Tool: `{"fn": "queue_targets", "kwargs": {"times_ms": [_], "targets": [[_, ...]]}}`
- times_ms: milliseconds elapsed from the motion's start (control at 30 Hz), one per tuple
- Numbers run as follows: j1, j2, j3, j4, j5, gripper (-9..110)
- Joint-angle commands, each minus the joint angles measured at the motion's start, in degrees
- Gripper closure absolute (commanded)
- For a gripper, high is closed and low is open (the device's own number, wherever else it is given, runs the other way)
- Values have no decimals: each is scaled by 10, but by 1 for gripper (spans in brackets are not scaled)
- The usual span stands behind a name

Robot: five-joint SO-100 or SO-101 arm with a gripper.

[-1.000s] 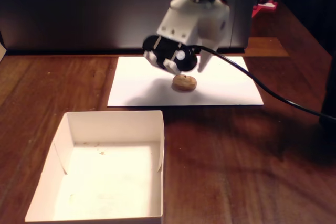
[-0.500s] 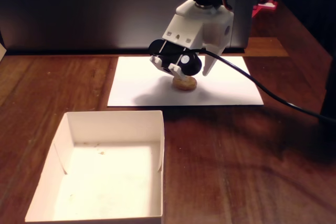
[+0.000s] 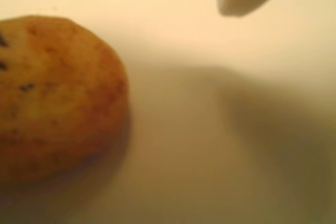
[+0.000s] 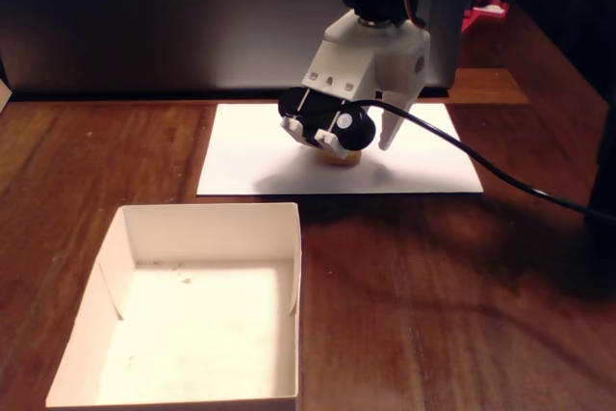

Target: Grasp a mini cookies block and put it in the white box.

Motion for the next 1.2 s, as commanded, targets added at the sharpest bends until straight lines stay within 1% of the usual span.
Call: {"fn": "queue_targets", "kwargs": {"times_ms": [0, 200, 367, 433, 1167], "targets": [[-2, 13, -50, 4, -3, 64], [-2, 2, -77, 4, -6, 64], [6, -55, -166, 64, -5, 63], [8, -60, -179, 69, -9, 63], [7, -91, -171, 65, -3, 63]]}}
